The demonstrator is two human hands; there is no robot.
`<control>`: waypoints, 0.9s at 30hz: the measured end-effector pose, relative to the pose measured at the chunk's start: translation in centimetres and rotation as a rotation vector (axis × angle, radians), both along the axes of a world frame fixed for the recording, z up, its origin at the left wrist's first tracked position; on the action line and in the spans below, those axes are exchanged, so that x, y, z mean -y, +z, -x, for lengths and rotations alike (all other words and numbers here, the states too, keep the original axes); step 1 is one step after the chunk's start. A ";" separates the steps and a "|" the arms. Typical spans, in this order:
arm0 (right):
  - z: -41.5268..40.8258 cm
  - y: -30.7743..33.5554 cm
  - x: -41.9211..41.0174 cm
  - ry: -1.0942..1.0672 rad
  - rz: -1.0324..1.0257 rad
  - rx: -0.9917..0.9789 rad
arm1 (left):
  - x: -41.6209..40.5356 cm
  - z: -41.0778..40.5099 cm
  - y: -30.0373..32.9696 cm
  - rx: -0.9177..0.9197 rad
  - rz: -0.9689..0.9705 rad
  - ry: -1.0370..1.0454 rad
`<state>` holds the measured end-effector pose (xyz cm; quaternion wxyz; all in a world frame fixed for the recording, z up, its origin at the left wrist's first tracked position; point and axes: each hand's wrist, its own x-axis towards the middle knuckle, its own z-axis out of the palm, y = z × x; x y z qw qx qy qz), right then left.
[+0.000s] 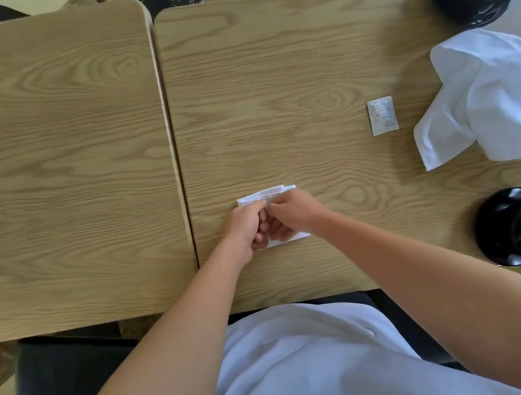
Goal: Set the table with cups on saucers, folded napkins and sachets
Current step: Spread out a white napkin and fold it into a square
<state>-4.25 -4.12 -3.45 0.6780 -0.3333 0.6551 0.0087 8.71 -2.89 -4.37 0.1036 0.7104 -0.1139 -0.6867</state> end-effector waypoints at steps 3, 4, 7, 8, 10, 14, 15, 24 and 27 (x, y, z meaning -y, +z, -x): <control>0.5 -0.1 0.7 -0.125 -0.125 0.052 | 0.3 0.7 0.1 -0.020 -0.013 0.081; 0.7 -0.3 0.7 -0.156 -0.149 0.075 | 0.3 0.7 0.0 0.005 -0.005 0.073; 1.1 -0.7 0.6 -0.224 -0.158 0.093 | 0.3 0.6 -0.2 0.052 0.022 0.026; 1.2 -0.9 0.6 -0.242 -0.154 0.087 | 0.4 0.6 -0.2 0.060 0.025 0.014; 1.0 -1.2 0.7 -0.257 -0.143 0.060 | 0.5 0.9 -0.3 0.104 0.023 0.000; 0.5 -1.7 0.8 -0.266 -0.103 -0.045 | 0.9 1.8 -0.7 0.217 0.003 -0.021; 0.3 -1.7 0.8 -0.271 -0.087 -0.072 | 1.0 1.9 -0.8 0.229 -0.002 -0.023; -0.5 -2.4 0.3 -0.279 0.001 -0.212 | 0.8 2.1 -1.4 0.285 -0.023 -0.057; -0.5 -2.2 0.2 -0.289 0.006 -0.231 | 0.6 1.9 -1.5 0.268 -0.014 -0.035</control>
